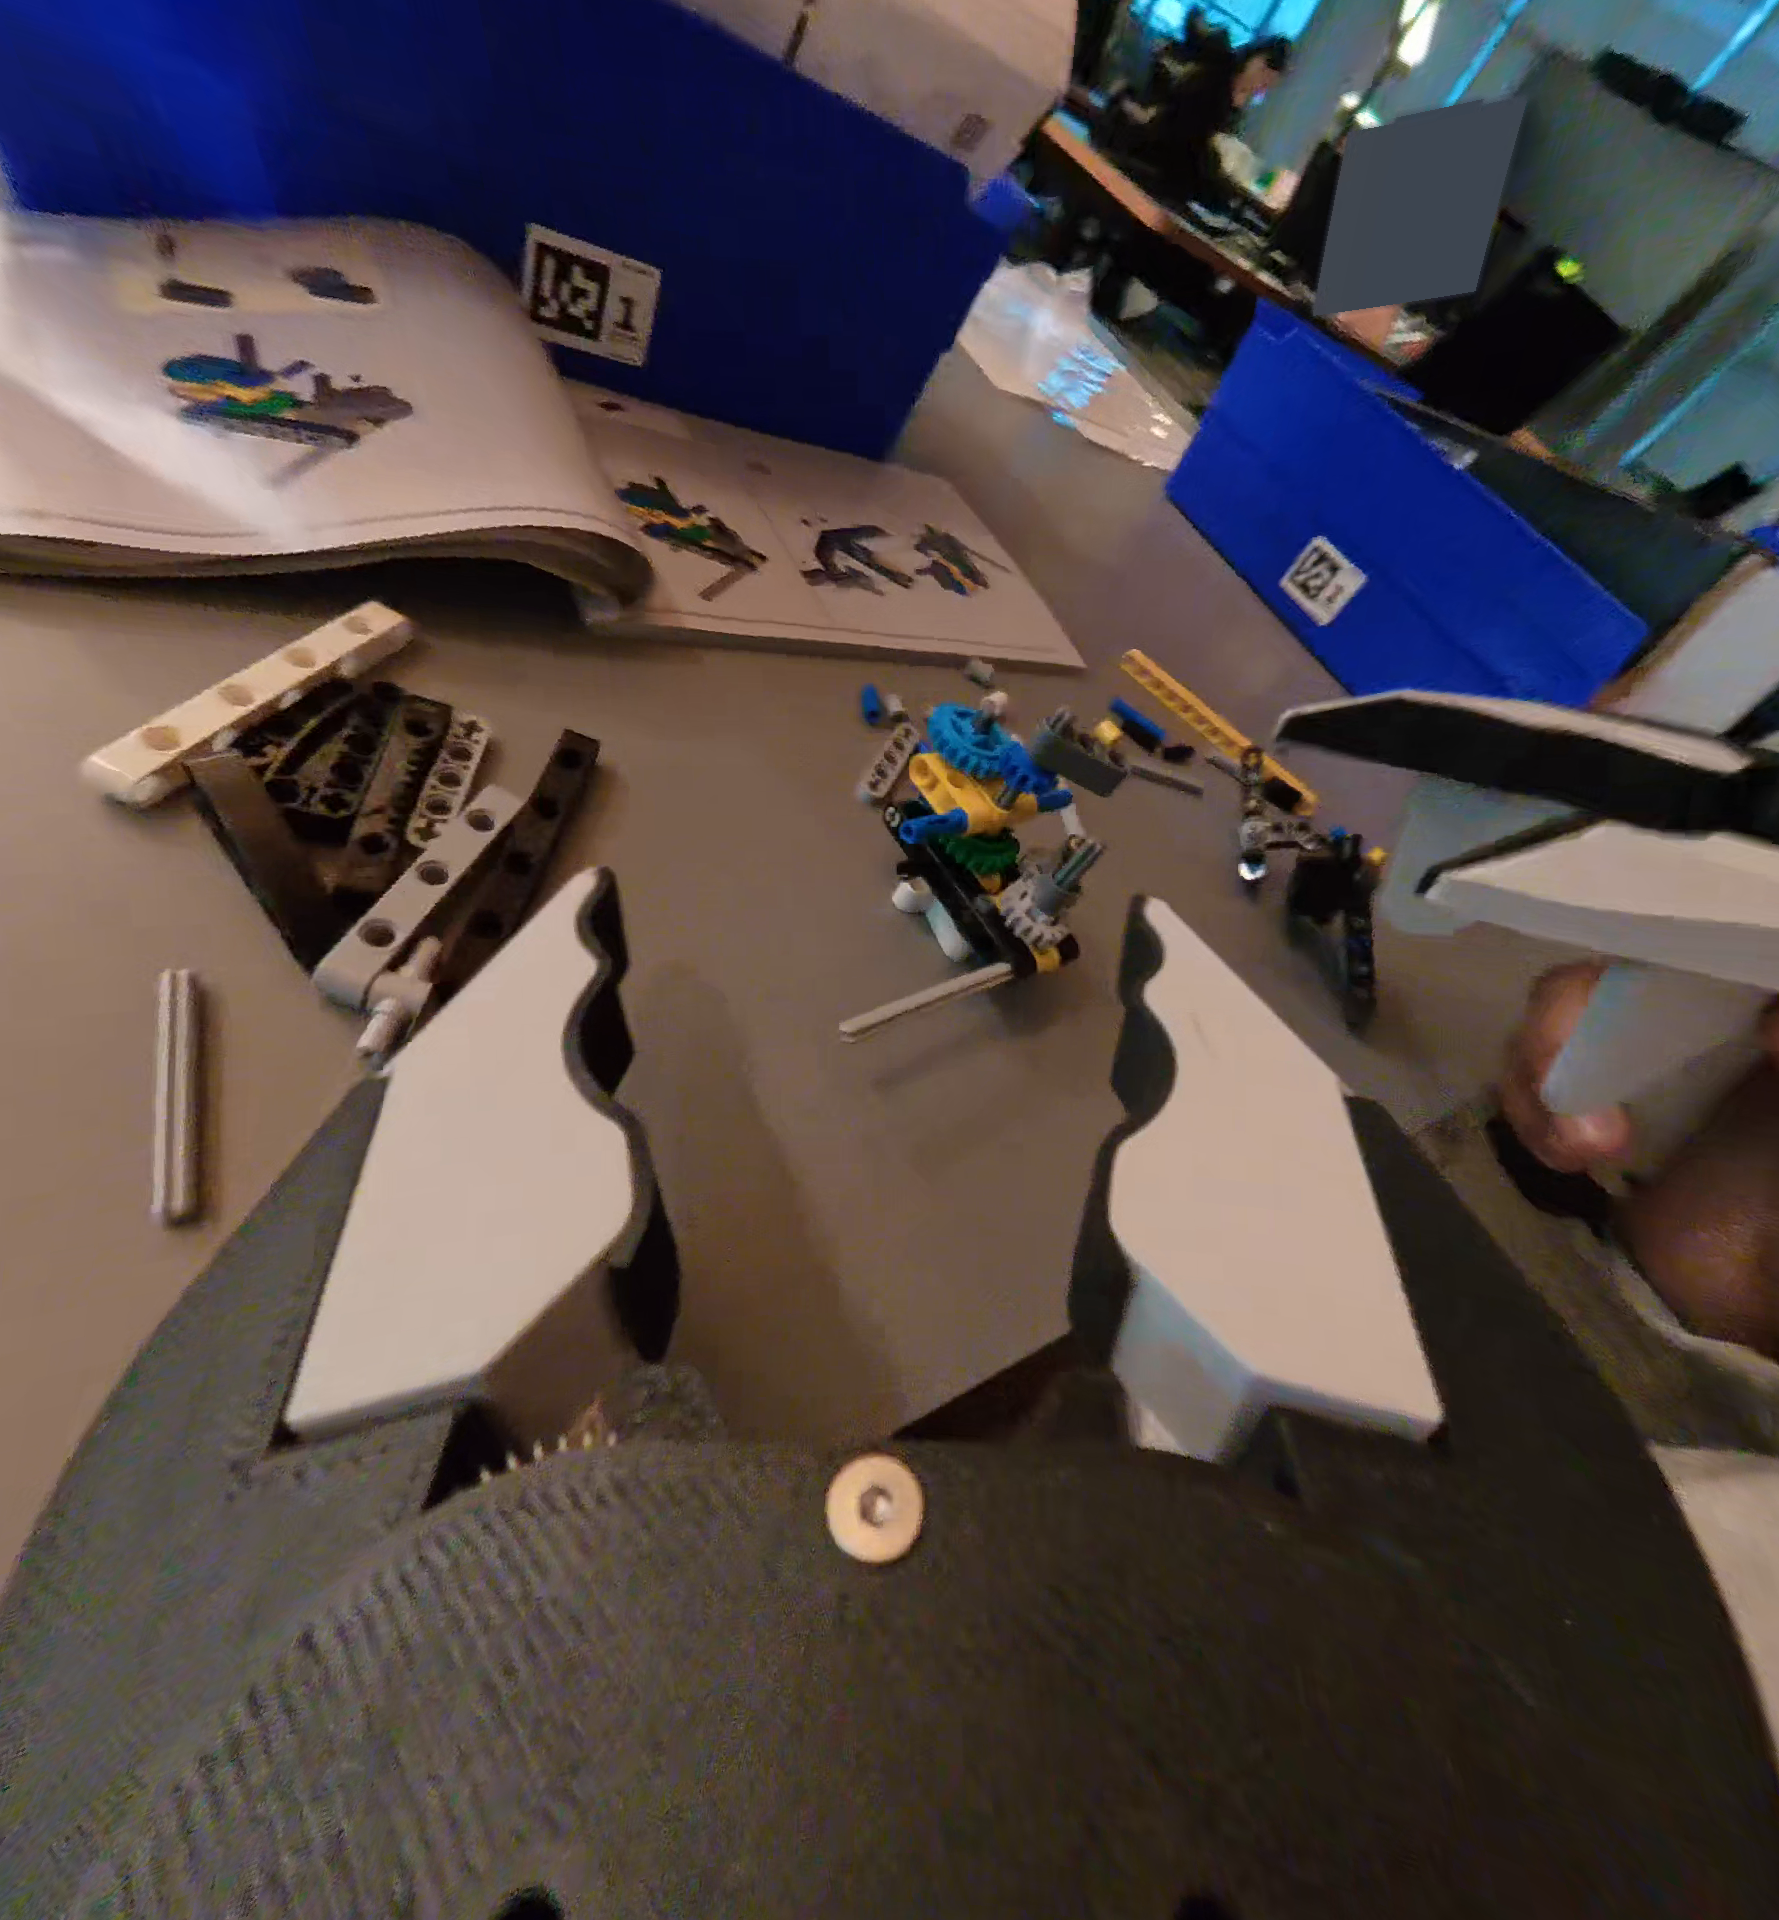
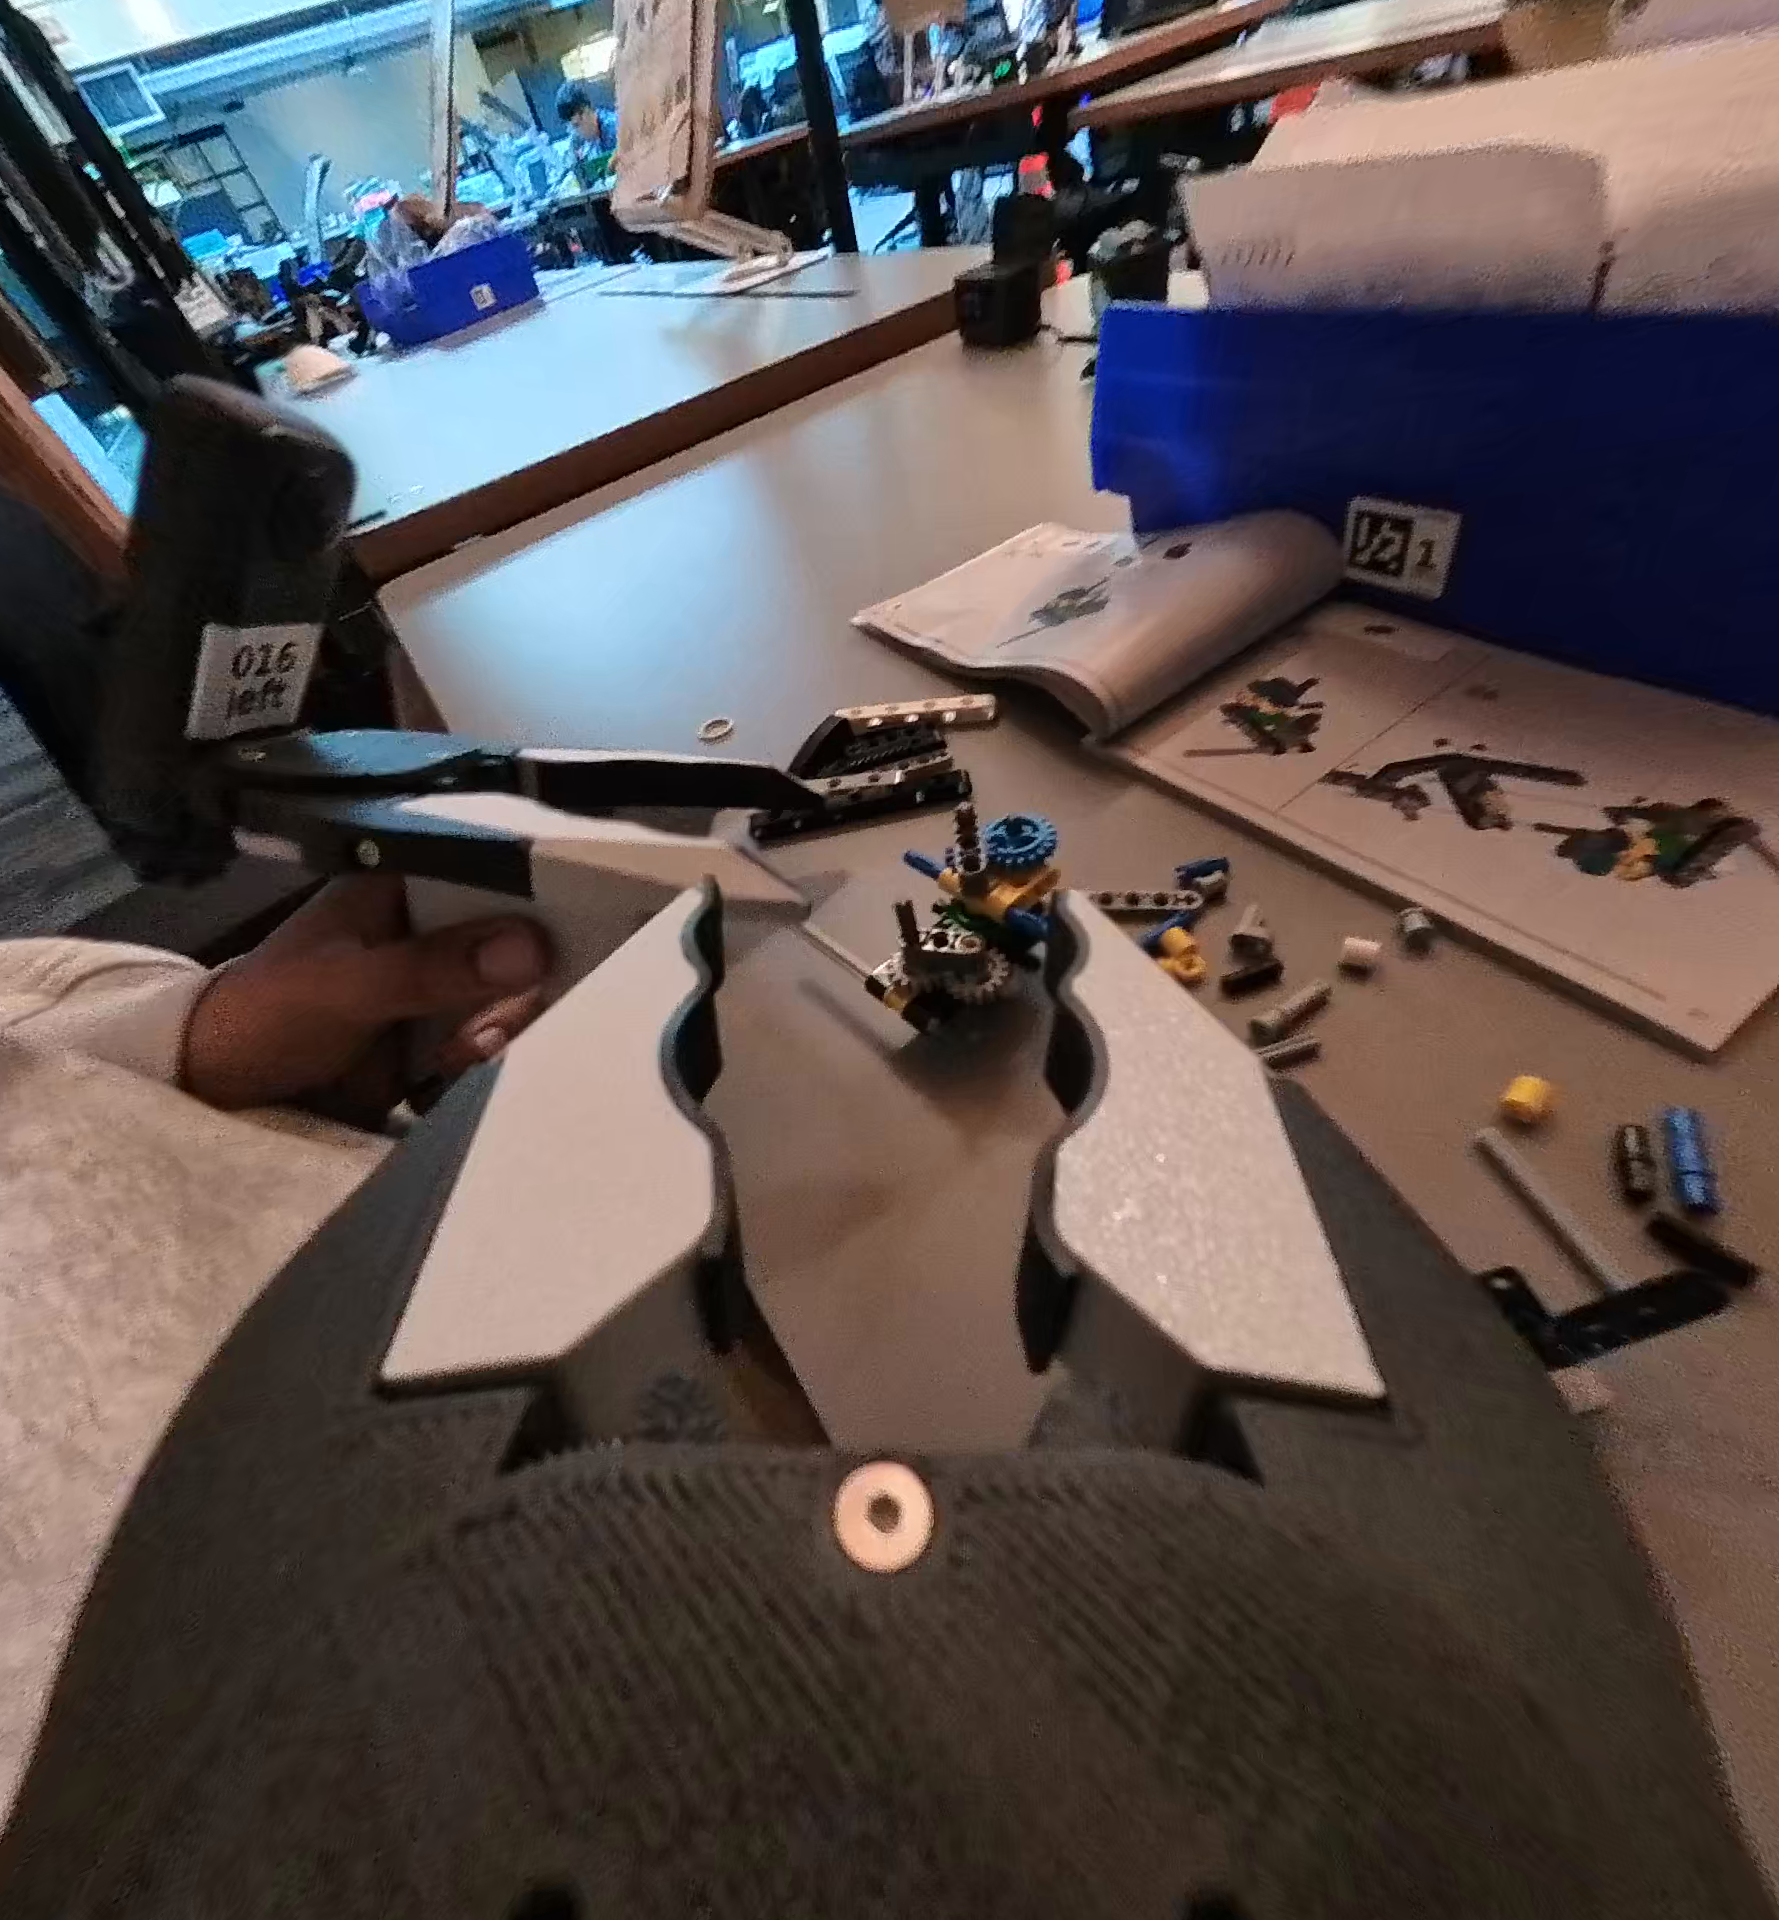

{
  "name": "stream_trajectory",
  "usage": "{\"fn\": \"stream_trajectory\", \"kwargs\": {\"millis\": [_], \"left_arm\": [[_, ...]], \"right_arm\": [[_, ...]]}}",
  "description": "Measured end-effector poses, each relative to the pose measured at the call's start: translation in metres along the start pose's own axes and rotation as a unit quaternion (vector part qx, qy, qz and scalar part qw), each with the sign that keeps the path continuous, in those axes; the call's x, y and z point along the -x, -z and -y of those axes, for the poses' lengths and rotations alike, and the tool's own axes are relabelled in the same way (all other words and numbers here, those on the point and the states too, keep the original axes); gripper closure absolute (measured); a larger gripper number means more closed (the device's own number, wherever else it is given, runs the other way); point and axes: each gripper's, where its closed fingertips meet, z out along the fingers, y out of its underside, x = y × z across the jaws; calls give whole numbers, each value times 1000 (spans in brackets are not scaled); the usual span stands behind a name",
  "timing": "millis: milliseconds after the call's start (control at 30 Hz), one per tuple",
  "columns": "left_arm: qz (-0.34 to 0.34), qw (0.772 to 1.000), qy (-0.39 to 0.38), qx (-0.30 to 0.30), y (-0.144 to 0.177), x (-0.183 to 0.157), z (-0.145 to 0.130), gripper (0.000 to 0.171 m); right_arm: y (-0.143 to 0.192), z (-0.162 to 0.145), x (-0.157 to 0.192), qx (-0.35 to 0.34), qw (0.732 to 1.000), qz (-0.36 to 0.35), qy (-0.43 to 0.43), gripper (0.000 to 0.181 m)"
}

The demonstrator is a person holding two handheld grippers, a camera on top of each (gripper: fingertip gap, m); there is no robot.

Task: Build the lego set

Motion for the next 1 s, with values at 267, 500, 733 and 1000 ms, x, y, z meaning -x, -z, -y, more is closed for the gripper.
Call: {"fn": "stream_trajectory", "kwargs": {"millis": [267,500,733,1000], "left_arm": [[104,993,-56,-16,16,9,16,63],[165,981,-100,-28,19,-14,36,71],[173,982,-66,-27,19,-31,54,98],[149,987,-55,2,16,-31,63,111]], "right_arm": [[23,15,-25,-40,996,-70,42,128],[56,33,-54,-113,988,-107,6,124],[89,42,-87,-135,978,-156,-9,116],[88,20,-97,-74,988,-122,-55,137]]}}
